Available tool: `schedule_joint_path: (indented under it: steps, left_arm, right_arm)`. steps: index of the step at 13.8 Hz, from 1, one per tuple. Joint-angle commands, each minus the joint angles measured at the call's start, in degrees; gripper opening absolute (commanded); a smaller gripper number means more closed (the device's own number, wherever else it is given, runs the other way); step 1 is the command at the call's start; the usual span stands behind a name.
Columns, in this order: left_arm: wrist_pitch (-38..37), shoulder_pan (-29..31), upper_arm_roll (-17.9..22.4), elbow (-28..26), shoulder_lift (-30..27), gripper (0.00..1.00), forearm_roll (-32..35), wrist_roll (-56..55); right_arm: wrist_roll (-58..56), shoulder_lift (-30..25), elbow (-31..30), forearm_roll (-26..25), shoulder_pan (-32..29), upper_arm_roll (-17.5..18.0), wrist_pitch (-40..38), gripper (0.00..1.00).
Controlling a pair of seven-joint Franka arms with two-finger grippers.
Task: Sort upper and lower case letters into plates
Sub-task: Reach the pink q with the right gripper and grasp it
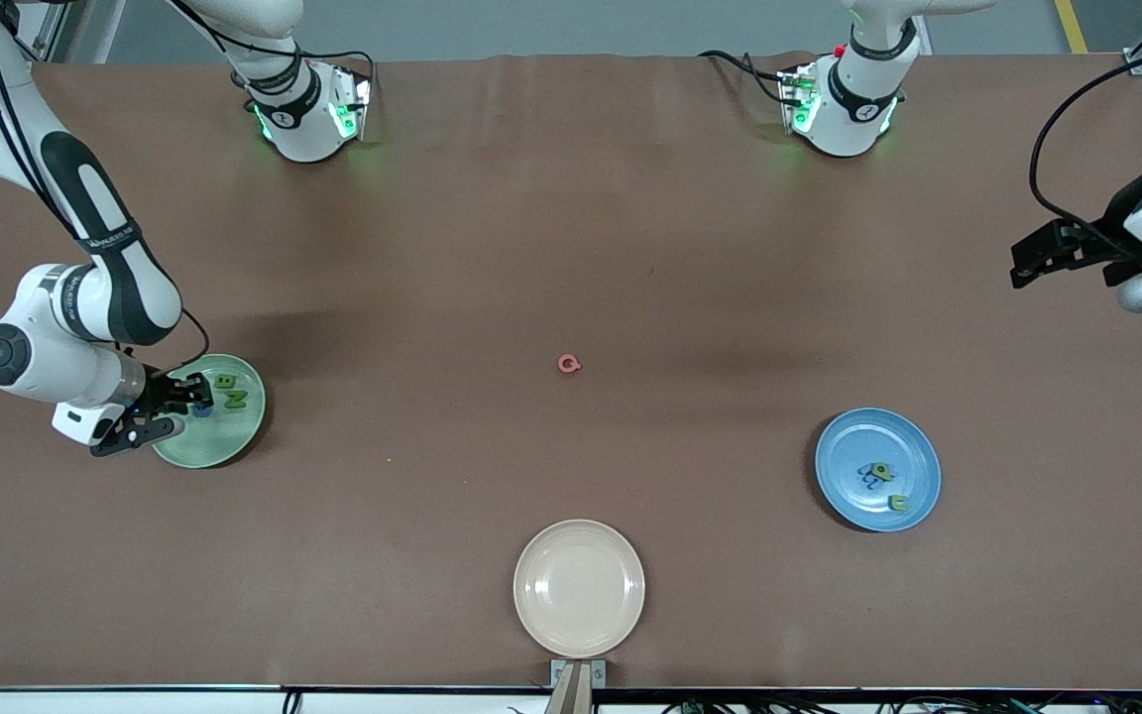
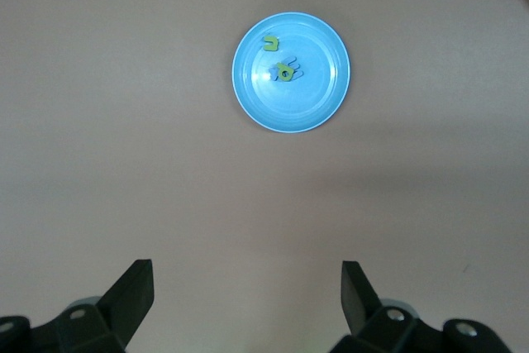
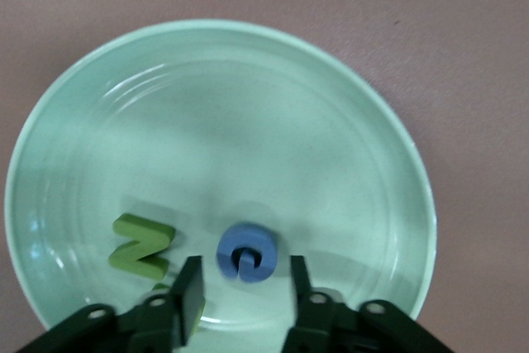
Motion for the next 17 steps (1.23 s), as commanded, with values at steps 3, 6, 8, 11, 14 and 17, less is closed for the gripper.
schedule_joint_path:
  steps: [3,6,8,11,14,17]
  left_arm:
    - [-0.35,-0.45,1.25,-1.74,-2.39,1.00,-0.99,1.60]
    - [-0.35,-0.45,1.17,-1.83,-2.12,1.00,-1.00,1.61]
    - [-0.18,-0.45,1.17,-1.83,-1.86,1.00,-1.00,1.69]
    - [0.18,-0.36,1.17,-1.74,-1.77,1.00,-1.00,1.69]
    - [0.97,-0.45,1.17,-1.74,-1.60,1.00,-1.00,1.69]
    - [1.05,-0.45,1.17,-1.83,-1.51,1.00,-1.00,1.69]
  right_arm:
    - [15.45,-10.55,-0.83,-0.32,2.89,5.99,-14.24,0.98]
    - [40.55,-14.34,-0.31,1.94,7.98,16.34,-21.64,1.00]
    - [57.79,-13.74,2.15,5.02,11.58,22.51,-21.31,1.00]
    - [69.72,-9.71,7.51,6.97,22.74,23.33,-18.33,1.00]
    - [81.39,-1.98,13.30,4.44,28.64,22.63,-16.83,0.99]
    - [93.43,6.02,17.88,-1.90,33.92,19.82,-12.81,0.99]
